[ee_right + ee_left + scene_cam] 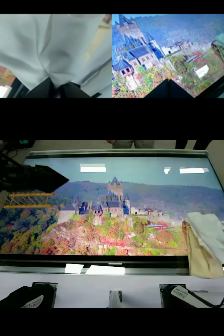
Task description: Fold the shirts.
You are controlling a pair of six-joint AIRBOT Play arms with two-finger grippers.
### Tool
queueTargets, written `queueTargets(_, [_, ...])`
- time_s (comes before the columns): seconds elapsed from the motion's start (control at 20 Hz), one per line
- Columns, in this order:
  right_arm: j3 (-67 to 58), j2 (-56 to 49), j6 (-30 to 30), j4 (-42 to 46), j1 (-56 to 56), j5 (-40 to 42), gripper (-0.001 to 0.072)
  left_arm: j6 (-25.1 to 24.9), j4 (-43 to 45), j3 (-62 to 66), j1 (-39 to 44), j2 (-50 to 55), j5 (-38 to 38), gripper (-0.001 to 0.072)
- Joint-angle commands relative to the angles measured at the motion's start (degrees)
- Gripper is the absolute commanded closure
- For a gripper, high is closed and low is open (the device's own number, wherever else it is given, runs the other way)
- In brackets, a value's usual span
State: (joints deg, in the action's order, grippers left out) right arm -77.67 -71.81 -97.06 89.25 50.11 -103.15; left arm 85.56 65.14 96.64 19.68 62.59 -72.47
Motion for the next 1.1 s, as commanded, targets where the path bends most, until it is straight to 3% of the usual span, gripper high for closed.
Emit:
queueTargets(0.0, [15.4, 3.0, -1.2, 5.3, 0.0, 4.9, 0.0689, 0.0, -0.6, 0.0, 0.0, 0.0, -0.2, 0.0675])
queueTargets(0.1, [18.8, 2.9, -2.0, 5.3, -0.1, 7.8, 0.0656, 0.0, -0.6, 0.0, 0.0, 0.0, -0.2, 0.0676])
queueTargets(0.15, [19.6, 2.9, -2.1, 5.4, -0.1, 9.5, 0.0489, 0.0, -0.6, 0.0, 0.0, 0.0, -0.2, 0.0675])
queueTargets(0.2, [19.8, 2.9, -1.8, 5.5, -0.1, 11.0, 0.0185, 0.0, -0.6, 0.0, 0.0, 0.0, -0.2, 0.0675])
queueTargets(0.25, [19.4, 2.9, -0.2, 5.5, -0.1, 11.6, 0.0068, 0.0, -0.6, 0.0, 0.0, 0.0, -0.2, 0.0675])
queueTargets(0.4, [13.8, 2.9, 1.9, 6.2, -0.1, 14.1, 0.0070, 0.0, -0.5, 0.0, 0.0, 0.4, -0.1, 0.0676])
queueTargets(0.55, [-0.8, 2.9, 2.6, 0.0, -0.4, 21.3, 0.0073, -0.1, 1.4, 0.0, 0.0, 1.8, 0.4, 0.0678])
queueTargets(0.65, [-10.8, 2.9, 2.9, -2.3, -4.8, 29.3, 0.0093, 0.8, 10.9, 0.0, 1.2, 4.0, 0.0, 0.0678])
queueTargets(0.75, [-16.6, 2.9, 7.2, -2.1, -13.9, 35.1, 0.0093, 4.9, 25.3, 0.0, 3.3, 8.1, -2.6, 0.0678])
queueTargets(0.85, [-17.2, 2.6, 8.6, -0.4, -25.6, 35.6, 0.0093, 7.8, 34.7, 0.0, 5.1, 13.1, -7.4, 0.0676])
queueTargets(0.9, [-17.2, 1.5, 8.0, 0.4, -31.3, 33.2, 0.0093, 8.2, 34.7, 0.0, 5.3, 15.4, -10.6, 0.0639])
queueTargets(1.0, [-17.2, -2.1, 2.0, 0.7, -41.5, 25.3, 0.0088, 7.2, 30.7, -1.6, 5.8, 18.6, -23.4, 0.0165])
queueTargets(1.05, [-17.0, -4.3, -0.7, 0.6, -45.3, 21.7, 0.0064, 6.0, 29.9, -4.8, 6.6, 17.8, -24.7, 0.0161])
